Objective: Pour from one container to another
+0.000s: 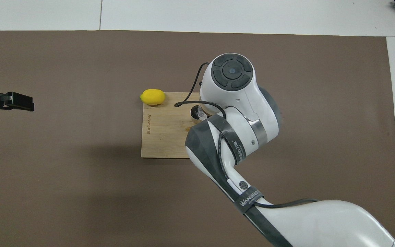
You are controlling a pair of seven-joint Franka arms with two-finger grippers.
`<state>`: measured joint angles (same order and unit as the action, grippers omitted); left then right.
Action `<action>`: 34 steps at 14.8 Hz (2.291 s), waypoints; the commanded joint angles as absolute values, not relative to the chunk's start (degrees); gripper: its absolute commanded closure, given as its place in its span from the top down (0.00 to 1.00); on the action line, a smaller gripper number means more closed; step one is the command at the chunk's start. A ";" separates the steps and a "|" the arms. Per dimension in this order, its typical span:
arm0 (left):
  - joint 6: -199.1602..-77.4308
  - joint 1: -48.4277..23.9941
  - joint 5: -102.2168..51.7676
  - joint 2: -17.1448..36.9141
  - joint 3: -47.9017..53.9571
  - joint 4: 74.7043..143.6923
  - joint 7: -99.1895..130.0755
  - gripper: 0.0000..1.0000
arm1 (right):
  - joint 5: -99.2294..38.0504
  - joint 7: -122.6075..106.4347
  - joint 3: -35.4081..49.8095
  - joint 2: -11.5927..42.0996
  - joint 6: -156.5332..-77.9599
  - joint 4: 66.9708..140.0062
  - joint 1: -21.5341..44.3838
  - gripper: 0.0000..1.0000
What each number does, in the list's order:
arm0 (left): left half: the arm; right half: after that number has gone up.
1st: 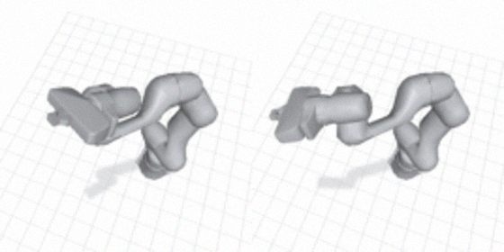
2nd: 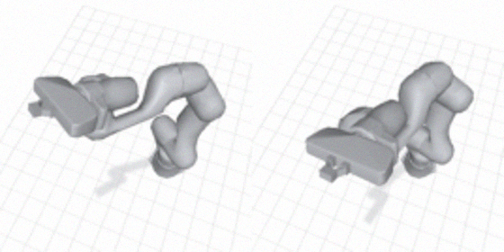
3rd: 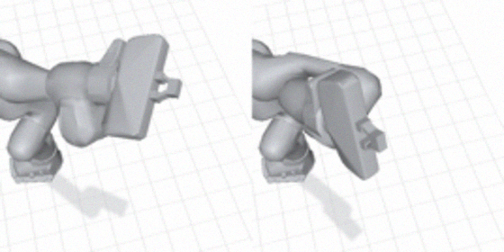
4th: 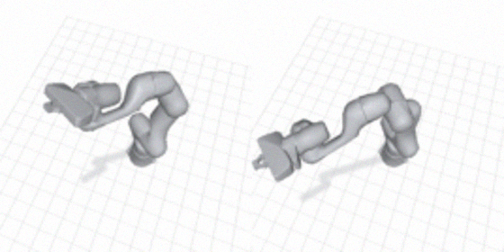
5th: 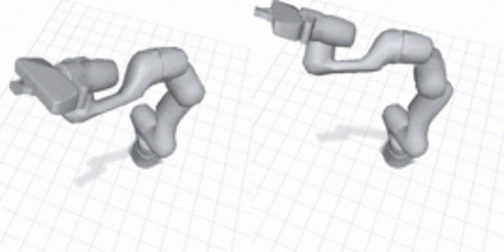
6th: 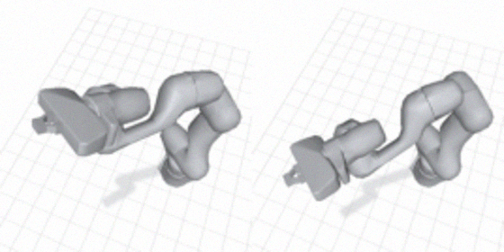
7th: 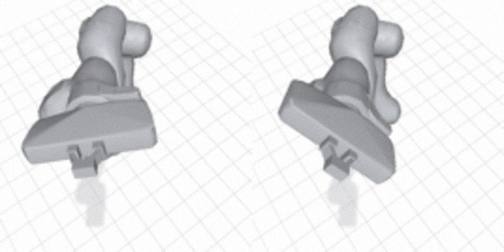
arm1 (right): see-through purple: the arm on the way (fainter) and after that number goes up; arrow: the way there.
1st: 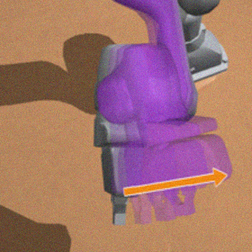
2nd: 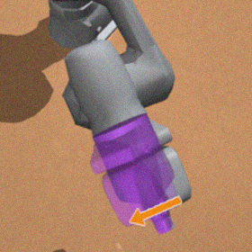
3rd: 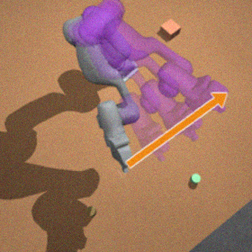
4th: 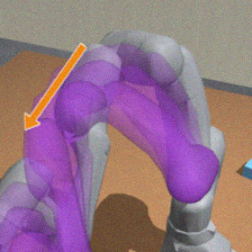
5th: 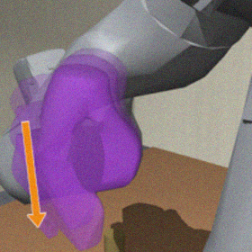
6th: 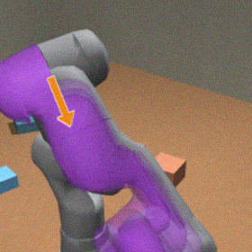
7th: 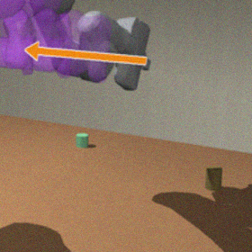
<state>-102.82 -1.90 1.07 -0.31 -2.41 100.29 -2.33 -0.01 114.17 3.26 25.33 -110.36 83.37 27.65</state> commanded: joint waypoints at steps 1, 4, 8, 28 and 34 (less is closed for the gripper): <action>-102.30 -2.55 1.67 -0.44 -2.81 99.76 -1.41 1.00 | 2.55 116.28 2.90 26.37 -108.98 81.30 28.39 0.00; -102.39 -2.55 1.67 -0.44 -2.81 99.76 -1.32 1.00 | 2.72 116.28 2.90 26.37 -108.90 81.30 28.39 0.00; -102.31 -2.55 1.58 -0.53 -2.81 99.84 -1.23 1.00 | 2.29 116.63 3.25 26.37 -109.16 81.30 28.30 0.00; -102.39 -2.37 1.58 -1.14 -2.64 100.72 0.35 1.00 | -26.33 99.27 3.34 24.61 -112.94 82.70 15.05 0.00; -102.31 -2.29 1.58 -1.23 -2.64 100.72 0.35 1.00 | -40.14 78.96 3.52 21.19 -111.70 90.15 3.71 0.00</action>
